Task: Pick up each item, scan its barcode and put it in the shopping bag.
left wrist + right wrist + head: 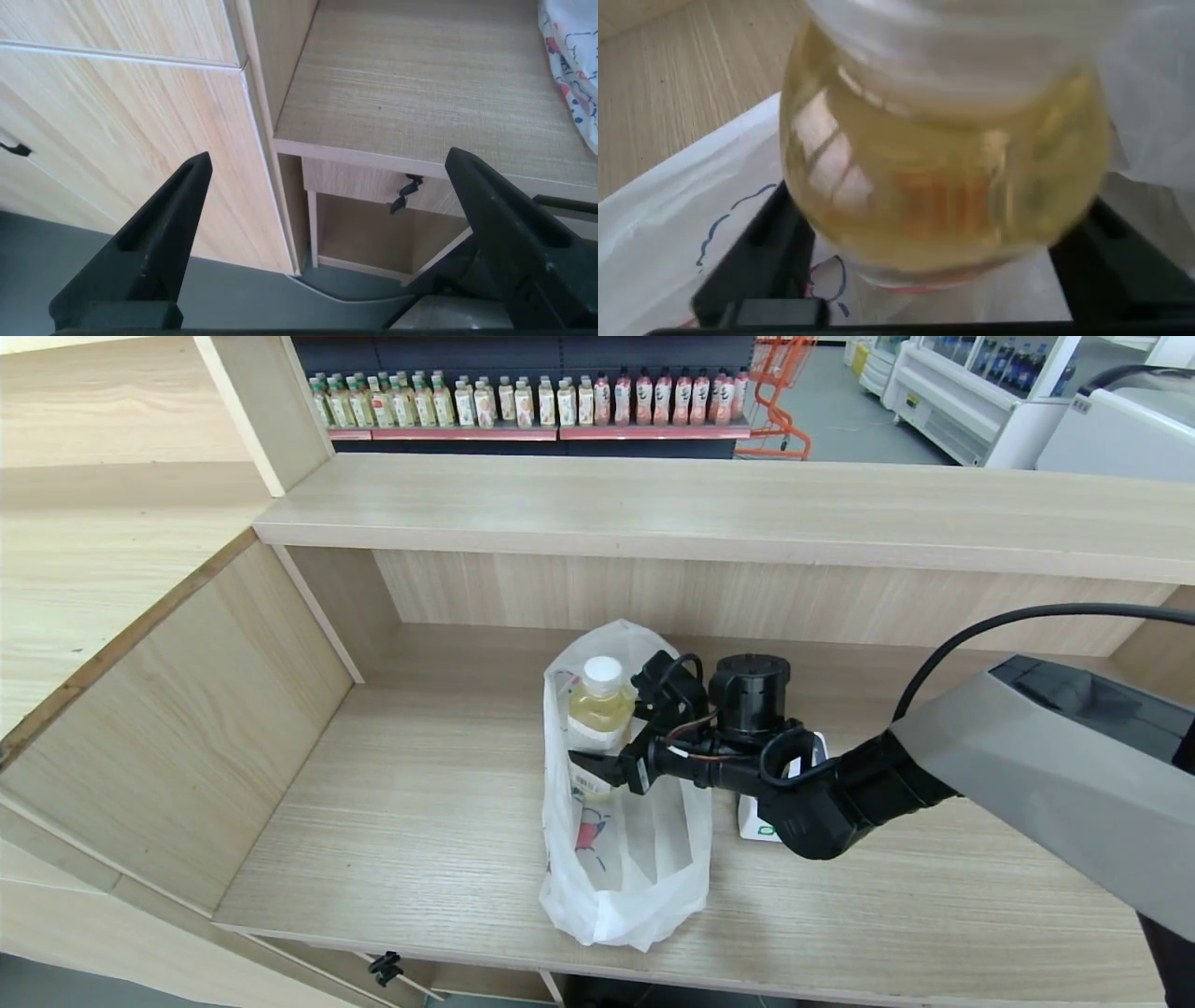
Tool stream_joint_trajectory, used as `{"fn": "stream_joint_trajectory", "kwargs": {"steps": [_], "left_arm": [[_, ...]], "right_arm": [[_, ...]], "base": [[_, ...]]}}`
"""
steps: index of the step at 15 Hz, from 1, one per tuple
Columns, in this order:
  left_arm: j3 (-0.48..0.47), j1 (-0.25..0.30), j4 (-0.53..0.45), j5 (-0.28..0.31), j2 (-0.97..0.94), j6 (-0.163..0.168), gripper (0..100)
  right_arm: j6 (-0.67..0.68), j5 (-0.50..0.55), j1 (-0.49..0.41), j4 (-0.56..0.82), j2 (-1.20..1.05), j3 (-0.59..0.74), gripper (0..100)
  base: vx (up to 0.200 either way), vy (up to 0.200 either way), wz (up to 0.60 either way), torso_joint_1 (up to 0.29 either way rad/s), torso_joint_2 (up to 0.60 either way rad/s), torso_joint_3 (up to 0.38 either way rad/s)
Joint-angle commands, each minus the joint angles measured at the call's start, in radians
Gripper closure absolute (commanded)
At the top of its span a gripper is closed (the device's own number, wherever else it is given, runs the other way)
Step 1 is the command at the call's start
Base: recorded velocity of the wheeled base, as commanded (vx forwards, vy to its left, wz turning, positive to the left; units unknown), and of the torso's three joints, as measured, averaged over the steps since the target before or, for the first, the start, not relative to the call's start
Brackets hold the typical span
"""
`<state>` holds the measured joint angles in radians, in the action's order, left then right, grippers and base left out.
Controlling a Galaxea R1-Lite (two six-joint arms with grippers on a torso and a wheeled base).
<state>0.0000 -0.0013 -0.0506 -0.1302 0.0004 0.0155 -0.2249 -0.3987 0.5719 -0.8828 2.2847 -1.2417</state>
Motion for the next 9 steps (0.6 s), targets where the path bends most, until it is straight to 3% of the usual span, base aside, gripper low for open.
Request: {"fn": "stream_joint_trajectory", "kwargs": {"steps": [1, 5, 9], "left_arm": [[0.0, 0.0, 0.0, 0.0, 0.0, 0.0, 0], [0.0, 0.0, 0.0, 0.0, 0.0, 0.0, 0], [0.0, 0.0, 0.0, 0.0, 0.0, 0.0, 0]], "right_arm": [[0.045, 0.001, -0.003, 0.001, -0.011, 0.015, 0], [0.375, -0.005, -0.017, -0.005, -0.151, 0.082, 0], [0.384, -0.008, -0.029, -0.007, -0.228, 0.191, 0]], "base": [[0.0, 0.0, 0.0, 0.0, 0.0, 0.0], [0.0, 0.0, 0.0, 0.0, 0.0, 0.0], [0.0, 0.0, 0.0, 0.0, 0.0, 0.0]]}}
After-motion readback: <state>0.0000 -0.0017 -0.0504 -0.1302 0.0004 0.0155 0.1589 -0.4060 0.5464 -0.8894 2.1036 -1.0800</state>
